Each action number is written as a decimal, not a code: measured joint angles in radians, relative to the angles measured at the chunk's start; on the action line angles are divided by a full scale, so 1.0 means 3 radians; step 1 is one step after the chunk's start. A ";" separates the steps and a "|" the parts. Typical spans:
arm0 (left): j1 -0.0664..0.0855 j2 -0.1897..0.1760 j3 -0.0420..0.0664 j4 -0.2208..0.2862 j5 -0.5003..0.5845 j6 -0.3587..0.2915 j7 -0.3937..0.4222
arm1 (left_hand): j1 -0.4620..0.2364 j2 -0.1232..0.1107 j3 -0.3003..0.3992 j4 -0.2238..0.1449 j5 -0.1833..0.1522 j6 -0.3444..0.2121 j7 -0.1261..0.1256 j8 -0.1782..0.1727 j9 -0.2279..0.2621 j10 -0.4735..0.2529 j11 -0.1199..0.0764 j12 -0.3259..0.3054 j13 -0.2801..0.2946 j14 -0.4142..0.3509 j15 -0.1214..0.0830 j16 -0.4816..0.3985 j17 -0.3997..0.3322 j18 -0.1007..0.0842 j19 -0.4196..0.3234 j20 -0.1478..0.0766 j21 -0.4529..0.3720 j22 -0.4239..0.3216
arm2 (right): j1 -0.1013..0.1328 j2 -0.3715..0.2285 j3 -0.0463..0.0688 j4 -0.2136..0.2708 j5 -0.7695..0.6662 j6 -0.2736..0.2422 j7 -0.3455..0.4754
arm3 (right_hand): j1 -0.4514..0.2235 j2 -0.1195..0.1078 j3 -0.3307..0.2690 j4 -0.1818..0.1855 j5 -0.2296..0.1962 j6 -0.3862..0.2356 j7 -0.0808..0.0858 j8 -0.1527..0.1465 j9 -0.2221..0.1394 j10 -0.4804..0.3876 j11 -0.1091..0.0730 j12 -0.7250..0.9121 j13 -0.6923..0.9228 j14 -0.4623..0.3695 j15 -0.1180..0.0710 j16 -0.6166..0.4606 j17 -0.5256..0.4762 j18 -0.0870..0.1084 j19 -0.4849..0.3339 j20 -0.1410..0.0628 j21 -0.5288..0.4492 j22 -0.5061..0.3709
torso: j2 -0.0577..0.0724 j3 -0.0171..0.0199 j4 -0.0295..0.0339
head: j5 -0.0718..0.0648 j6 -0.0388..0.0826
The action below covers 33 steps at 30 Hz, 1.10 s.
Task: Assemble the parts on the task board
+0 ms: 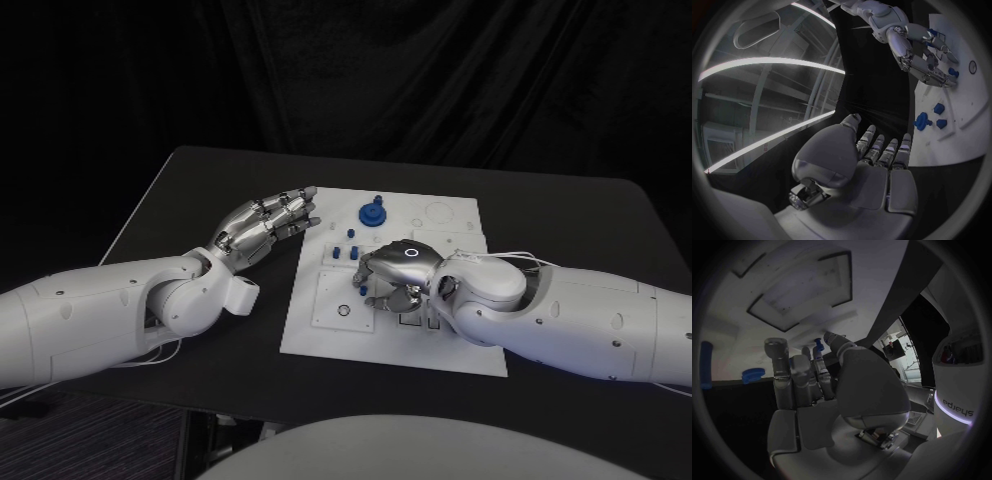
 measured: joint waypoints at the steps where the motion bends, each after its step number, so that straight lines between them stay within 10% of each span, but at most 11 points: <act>1: -0.0001 -0.0002 0.0000 0.0000 0.0000 0.0000 0.0000 | 0.0000 0.0000 0.0001 0.0000 0.0000 0.0000 0.0000 0.0000 0.0000 0.0000 0.0000 0.0000 0.0000 0.0000 0.0000 0.0000 0.0000 0.0000 0.0000 0.0000 0.0000 0.0000 | 0.0000 -0.0017 0.0001 0.0012 0.0000 -0.0007 0.0000 | 0.0000 0.0000 -0.0011 0.0009 0.0006 -0.0009 -0.0004 -0.0005 -0.0012 -0.0045 0.0011 -0.0003 -0.0007 -0.0002 0.0002 0.0000 -0.0001 0.0000 -0.0008 0.0008 0.0000 0.0000 | 0.0000 0.0000 0.0000 | 0.0000 0.0000; 10: -0.0006 -0.0006 -0.0001 -0.0001 0.0000 0.0001 0.0000 | 0.0000 0.0000 0.0018 0.0000 0.0000 0.0012 0.0012 0.0000 0.0004 0.0000 0.0000 0.0000 0.0000 0.0000 0.0000 0.0000 0.0000 0.0000 0.0000 0.0000 0.0000 0.0000 | 0.0054 -0.0147 0.0018 0.0132 0.0005 -0.0099 0.0003 | 0.0087 0.0034 -0.0129 0.0029 0.0032 -0.0146 -0.0037 -0.0035 -0.0109 -0.0320 0.0065 -0.0064 -0.0112 -0.0031 0.0031 0.0017 -0.0023 0.0000 -0.0012 0.0046 -0.0025 0.0000 | -0.0001 0.0002 0.0000 | -0.0020 0.0000; 18: -0.0009 -0.0011 0.0000 0.0003 0.0000 0.0001 0.0000 | 0.0000 0.0000 0.0027 -0.0009 0.0000 0.0012 0.0012 0.0000 0.0004 0.0012 -0.0012 0.0000 0.0003 0.0000 0.0000 0.0000 0.0000 0.0000 0.0000 0.0000 0.0000 0.0000 | 0.0124 -0.0289 0.0020 0.0233 0.0083 -0.0160 0.0013 | 0.0133 0.0080 -0.0151 0.0033 0.0093 -0.0069 0.0040 -0.0021 -0.0150 -0.0130 0.0038 0.0081 -0.0146 -0.0019 0.0039 0.0052 0.0017 0.0001 0.0008 0.0066 0.0018 0.0000 | -0.0008 0.0001 -0.0005 | -0.0030 0.0000; 33: -0.0010 -0.0042 -0.0001 0.0018 0.0001 -0.0004 0.0001 | 0.0000 0.0000 0.0041 -0.0023 0.0013 0.0024 0.0024 0.0014 0.0008 0.0012 -0.0012 0.0000 0.0002 0.0000 0.0000 0.0000 0.0000 0.0000 0.0000 0.0000 0.0000 -0.0001 | 0.0517 -0.0795 0.0006 0.0457 0.0197 -0.0104 -0.0123 | 0.0142 0.0074 -0.0209 0.0091 0.0046 0.0042 0.0017 -0.0020 -0.0226 -0.0032 0.0007 0.0126 -0.0273 0.0075 0.0004 0.0116 0.0076 0.0000 0.0124 0.0027 0.0184 -0.0001 | -0.0001 0.0001 0.0001 | -0.0103 0.0000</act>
